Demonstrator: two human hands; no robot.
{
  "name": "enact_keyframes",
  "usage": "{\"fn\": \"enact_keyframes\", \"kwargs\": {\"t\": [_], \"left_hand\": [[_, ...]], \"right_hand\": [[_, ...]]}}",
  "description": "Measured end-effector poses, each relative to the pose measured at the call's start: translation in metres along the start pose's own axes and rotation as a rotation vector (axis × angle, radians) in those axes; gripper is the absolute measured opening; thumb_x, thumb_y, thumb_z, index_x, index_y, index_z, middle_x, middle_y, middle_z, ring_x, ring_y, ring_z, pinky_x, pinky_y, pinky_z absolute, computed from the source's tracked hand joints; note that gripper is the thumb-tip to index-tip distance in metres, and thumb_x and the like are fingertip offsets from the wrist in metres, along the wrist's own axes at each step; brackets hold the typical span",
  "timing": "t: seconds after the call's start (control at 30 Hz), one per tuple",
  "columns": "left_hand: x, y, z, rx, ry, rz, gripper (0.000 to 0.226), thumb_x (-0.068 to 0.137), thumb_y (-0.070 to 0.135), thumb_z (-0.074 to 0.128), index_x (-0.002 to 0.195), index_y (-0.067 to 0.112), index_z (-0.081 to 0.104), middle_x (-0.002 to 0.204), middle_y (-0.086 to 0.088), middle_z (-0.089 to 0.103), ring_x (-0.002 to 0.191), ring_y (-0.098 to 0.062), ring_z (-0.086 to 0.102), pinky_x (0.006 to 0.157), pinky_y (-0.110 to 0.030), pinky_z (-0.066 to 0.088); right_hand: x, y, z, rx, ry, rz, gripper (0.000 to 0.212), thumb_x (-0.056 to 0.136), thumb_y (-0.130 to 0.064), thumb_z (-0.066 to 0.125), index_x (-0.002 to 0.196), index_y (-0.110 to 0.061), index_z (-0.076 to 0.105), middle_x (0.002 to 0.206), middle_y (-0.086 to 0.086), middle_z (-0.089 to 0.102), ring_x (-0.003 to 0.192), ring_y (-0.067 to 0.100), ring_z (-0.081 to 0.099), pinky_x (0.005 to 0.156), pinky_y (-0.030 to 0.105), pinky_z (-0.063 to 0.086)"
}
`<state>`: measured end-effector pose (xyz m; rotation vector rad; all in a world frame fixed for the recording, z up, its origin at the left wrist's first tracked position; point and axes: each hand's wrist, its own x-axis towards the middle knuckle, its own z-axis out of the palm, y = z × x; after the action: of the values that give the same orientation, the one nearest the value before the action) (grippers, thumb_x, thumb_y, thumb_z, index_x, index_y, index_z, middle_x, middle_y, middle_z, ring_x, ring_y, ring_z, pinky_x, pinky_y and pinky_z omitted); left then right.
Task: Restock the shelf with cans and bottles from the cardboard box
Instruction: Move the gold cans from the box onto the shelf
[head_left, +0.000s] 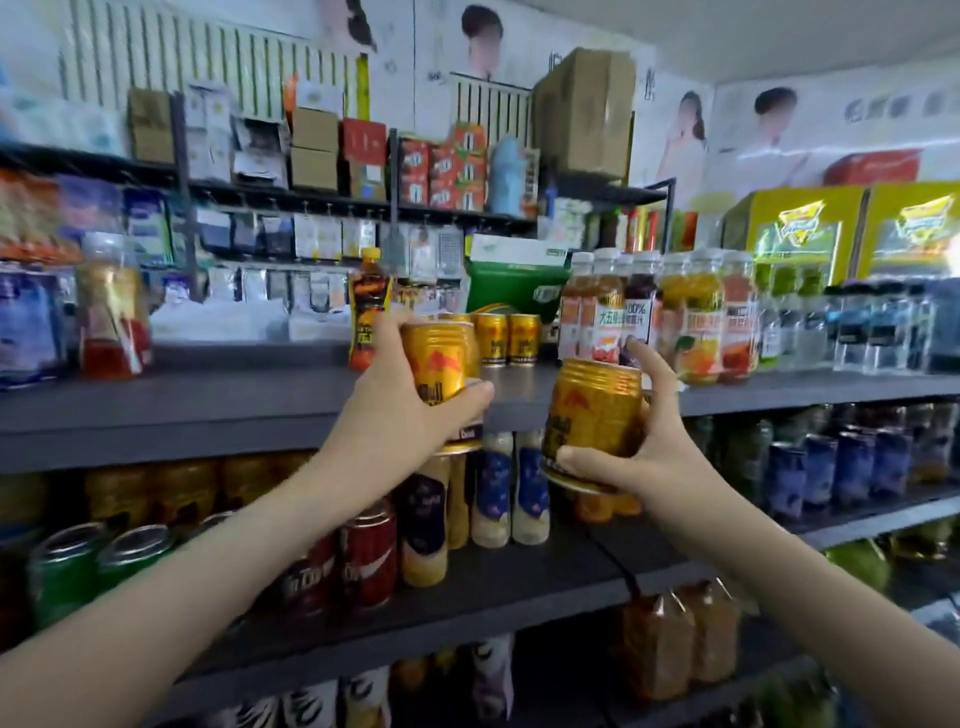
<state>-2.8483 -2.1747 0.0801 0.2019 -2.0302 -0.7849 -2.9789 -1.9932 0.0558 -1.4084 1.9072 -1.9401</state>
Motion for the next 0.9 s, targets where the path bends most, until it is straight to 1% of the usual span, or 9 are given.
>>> {"fn": "enact_keyframes", "kwargs": {"t": [0.13,0.2,0.3,0.47,0.57,0.67,0.73,0.8,0.9], "left_hand": [[0.057,-0.018,0.004,0.06,0.153,0.005,0.064,0.078,0.04,0.072,0.113,0.034,0.02,0.098,0.014,0.047,0.076,0.0,0.055,0.053,-0.011,0.043],[0.084,-0.034,0.003,0.12,0.182,-0.001,0.066,0.077,0.041,0.073,0.113,0.034,0.018,0.107,0.004,0.048,0.084,-0.008,0.056,0.062,-0.018,0.043],[0.116,-0.062,0.006,0.209,0.15,-0.076,0.07,0.076,0.043,0.074,0.114,0.037,0.016,0.124,-0.006,0.043,0.1,-0.02,0.055,0.076,-0.027,0.045],[0.14,-0.091,0.013,0.371,0.097,-0.16,0.075,0.079,0.041,0.072,0.128,0.021,0.019,0.125,-0.004,0.03,0.111,-0.016,0.04,0.094,-0.028,0.038],[0.145,-0.1,0.017,0.414,0.061,-0.217,0.075,0.082,0.041,0.069,0.131,0.02,0.015,0.118,0.001,0.019,0.112,-0.016,0.037,0.098,-0.028,0.036],[0.145,-0.108,0.023,0.417,0.033,-0.249,0.075,0.083,0.042,0.069,0.13,0.023,0.014,0.119,0.002,0.018,0.115,-0.018,0.039,0.098,-0.028,0.038],[0.144,-0.111,0.028,0.397,0.025,-0.275,0.075,0.083,0.042,0.068,0.131,0.023,0.014,0.124,0.002,0.02,0.117,-0.018,0.039,0.1,-0.03,0.038],[0.144,-0.112,0.034,0.395,0.029,-0.294,0.076,0.084,0.041,0.068,0.132,0.021,0.013,0.13,-0.001,0.02,0.119,-0.018,0.037,0.102,-0.03,0.036],[0.149,-0.111,0.043,0.453,0.016,-0.299,0.075,0.084,0.039,0.068,0.13,0.02,0.013,0.132,-0.004,0.02,0.118,-0.018,0.037,0.098,-0.026,0.035]], "right_hand": [[0.086,0.02,-0.017,-0.066,-0.016,-0.052,0.091,0.067,-0.015,0.085,0.129,-0.042,0.023,0.122,-0.003,0.049,0.101,0.011,0.061,0.085,0.029,0.054],[0.128,0.031,-0.018,-0.135,-0.013,-0.078,0.091,0.065,-0.017,0.087,0.127,-0.033,0.022,0.121,0.001,0.046,0.106,0.015,0.056,0.089,0.03,0.052],[0.185,0.049,-0.006,-0.22,-0.009,-0.108,0.088,0.063,-0.015,0.088,0.12,-0.024,0.022,0.11,0.0,0.043,0.1,0.013,0.052,0.079,0.02,0.048],[0.258,0.086,0.028,-0.408,-0.089,-0.125,0.089,0.054,-0.028,0.091,0.112,-0.024,0.023,0.116,0.007,0.038,0.11,0.023,0.046,0.093,0.036,0.047],[0.285,0.098,0.045,-0.503,-0.064,-0.116,0.086,0.059,-0.029,0.09,0.116,-0.02,0.025,0.121,0.008,0.035,0.11,0.019,0.038,0.093,0.028,0.038],[0.305,0.116,0.051,-0.462,-0.174,-0.017,0.09,0.066,-0.027,0.086,0.129,-0.017,0.023,0.13,0.012,0.037,0.117,0.024,0.043,0.099,0.036,0.044],[0.316,0.123,0.047,-0.381,-0.321,0.048,0.091,0.071,-0.021,0.082,0.134,-0.02,0.017,0.121,0.012,0.047,0.105,0.021,0.054,0.084,0.034,0.054],[0.323,0.122,0.04,-0.362,-0.434,0.086,0.092,0.076,-0.015,0.077,0.139,-0.022,0.01,0.107,0.007,0.053,0.092,0.014,0.058,0.069,0.024,0.055],[0.334,0.125,0.033,-0.406,-0.444,0.057,0.093,0.073,-0.023,0.082,0.139,-0.021,0.015,0.118,0.008,0.053,0.105,0.021,0.056,0.088,0.036,0.053]]}}
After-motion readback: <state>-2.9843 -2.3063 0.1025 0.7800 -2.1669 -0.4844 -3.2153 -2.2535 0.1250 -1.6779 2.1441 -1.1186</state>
